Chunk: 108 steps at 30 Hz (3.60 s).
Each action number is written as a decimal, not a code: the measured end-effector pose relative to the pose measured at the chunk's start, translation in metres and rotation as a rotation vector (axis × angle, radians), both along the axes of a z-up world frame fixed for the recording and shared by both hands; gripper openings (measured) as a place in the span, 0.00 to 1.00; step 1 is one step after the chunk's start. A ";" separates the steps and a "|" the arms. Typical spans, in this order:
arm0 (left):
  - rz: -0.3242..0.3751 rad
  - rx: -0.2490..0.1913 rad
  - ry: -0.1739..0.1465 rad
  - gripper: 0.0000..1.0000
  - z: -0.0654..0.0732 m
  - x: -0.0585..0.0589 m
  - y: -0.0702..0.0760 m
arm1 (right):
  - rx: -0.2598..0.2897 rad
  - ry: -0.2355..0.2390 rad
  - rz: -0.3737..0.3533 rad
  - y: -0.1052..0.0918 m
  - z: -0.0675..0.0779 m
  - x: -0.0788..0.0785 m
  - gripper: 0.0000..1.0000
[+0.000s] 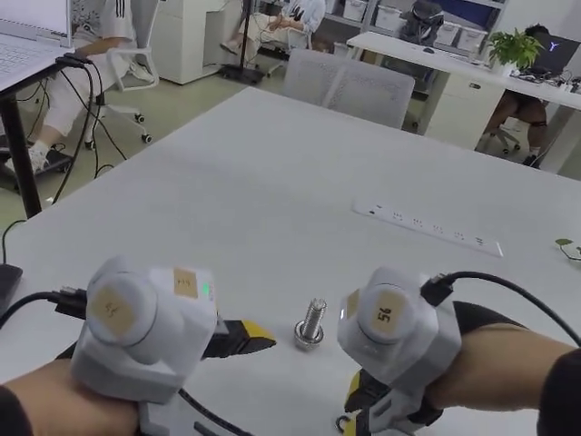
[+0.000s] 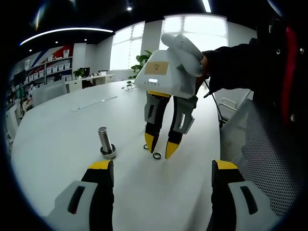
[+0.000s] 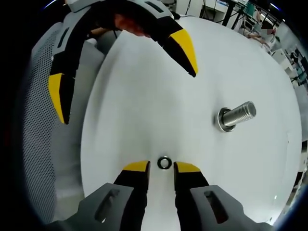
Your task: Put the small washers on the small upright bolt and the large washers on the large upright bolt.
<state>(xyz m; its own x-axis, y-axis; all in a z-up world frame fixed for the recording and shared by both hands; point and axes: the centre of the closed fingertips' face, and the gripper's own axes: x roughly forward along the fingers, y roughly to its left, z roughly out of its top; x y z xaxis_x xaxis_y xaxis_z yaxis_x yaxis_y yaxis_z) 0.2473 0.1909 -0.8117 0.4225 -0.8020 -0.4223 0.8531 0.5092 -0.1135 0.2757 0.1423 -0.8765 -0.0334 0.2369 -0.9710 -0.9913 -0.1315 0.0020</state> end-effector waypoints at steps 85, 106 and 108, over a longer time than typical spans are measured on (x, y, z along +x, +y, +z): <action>-0.005 -0.001 -0.001 0.83 -0.001 0.002 -0.003 | -0.030 -0.036 -0.094 -0.057 0.020 0.014 0.13; -0.017 0.011 0.012 0.83 -0.005 0.000 -0.006 | -0.021 -0.052 -0.223 -0.099 0.031 0.032 0.13; -0.018 0.013 0.013 0.83 -0.005 0.000 -0.006 | -0.019 -0.059 -0.228 -0.100 0.034 0.036 0.13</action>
